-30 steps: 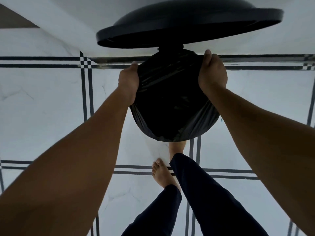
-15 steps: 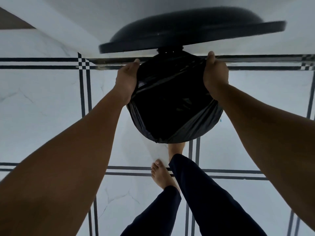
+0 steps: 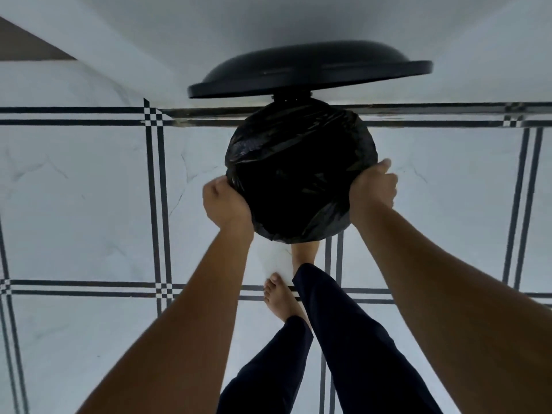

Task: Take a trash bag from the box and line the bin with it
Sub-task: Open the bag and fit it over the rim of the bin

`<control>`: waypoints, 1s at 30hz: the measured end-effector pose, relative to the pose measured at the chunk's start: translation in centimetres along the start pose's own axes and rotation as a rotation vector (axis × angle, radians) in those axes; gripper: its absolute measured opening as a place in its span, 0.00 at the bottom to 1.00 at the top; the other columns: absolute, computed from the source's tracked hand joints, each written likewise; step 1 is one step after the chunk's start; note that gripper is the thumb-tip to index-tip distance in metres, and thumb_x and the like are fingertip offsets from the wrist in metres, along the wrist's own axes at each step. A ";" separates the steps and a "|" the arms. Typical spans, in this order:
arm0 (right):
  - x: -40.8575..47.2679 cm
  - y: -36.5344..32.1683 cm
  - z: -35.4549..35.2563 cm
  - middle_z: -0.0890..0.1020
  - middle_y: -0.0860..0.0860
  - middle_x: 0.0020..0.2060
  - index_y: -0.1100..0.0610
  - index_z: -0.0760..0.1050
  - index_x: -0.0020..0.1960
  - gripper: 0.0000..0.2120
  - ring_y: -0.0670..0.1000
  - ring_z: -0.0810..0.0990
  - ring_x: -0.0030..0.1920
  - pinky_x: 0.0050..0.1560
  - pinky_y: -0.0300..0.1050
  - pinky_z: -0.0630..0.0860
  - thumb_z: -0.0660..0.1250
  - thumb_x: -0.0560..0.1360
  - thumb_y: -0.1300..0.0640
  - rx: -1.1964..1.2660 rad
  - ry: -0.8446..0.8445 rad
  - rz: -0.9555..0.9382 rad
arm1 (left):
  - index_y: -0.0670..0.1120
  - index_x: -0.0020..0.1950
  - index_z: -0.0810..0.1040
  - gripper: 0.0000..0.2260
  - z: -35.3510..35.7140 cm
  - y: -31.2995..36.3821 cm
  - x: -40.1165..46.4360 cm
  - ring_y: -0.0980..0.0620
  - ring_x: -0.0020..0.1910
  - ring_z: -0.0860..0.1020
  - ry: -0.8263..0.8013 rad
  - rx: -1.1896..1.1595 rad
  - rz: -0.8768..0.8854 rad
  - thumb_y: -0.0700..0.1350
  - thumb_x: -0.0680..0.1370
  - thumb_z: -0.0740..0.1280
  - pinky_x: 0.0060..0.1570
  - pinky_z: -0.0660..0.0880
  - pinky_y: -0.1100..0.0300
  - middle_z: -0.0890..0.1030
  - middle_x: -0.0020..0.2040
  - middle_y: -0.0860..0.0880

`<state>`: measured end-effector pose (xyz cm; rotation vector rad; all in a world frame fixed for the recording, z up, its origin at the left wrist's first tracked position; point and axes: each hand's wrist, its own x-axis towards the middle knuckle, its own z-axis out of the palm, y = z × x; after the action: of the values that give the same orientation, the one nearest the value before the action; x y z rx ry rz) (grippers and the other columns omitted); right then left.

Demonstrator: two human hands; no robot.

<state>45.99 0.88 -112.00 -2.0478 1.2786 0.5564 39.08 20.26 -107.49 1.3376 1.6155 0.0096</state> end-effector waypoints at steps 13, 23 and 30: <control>1.1 1.5 1.5 0.77 0.54 0.67 0.59 0.72 0.71 0.28 0.57 0.76 0.66 0.59 0.45 0.68 0.46 0.86 0.42 0.286 -0.065 0.027 | 0.50 0.53 0.82 0.08 -0.7 -2.9 4.3 0.51 0.54 0.85 -0.344 -0.198 -0.241 0.48 0.86 0.64 0.58 0.81 0.55 0.87 0.55 0.49; -2.4 3.3 2.5 0.64 0.56 0.79 0.51 0.55 0.82 0.30 0.62 0.65 0.76 0.75 0.60 0.63 0.41 0.84 0.41 0.486 -0.165 0.347 | 0.49 0.66 0.77 0.22 -0.8 -5.1 1.0 0.49 0.58 0.77 -0.247 -0.314 -0.730 0.61 0.85 0.53 0.65 0.71 0.52 0.79 0.60 0.50; -0.2 4.8 2.6 0.74 0.50 0.72 0.51 0.66 0.78 0.33 0.58 0.72 0.72 0.75 0.56 0.65 0.45 0.82 0.33 0.675 -0.176 0.588 | 0.50 0.74 0.75 0.28 0.7 -5.9 0.4 0.41 0.70 0.77 -0.337 -0.541 -0.700 0.64 0.86 0.48 0.73 0.73 0.48 0.81 0.63 0.45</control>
<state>41.54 1.41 -115.17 -1.0480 1.6757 0.4558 35.29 17.84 -111.38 0.3069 1.5575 -0.1797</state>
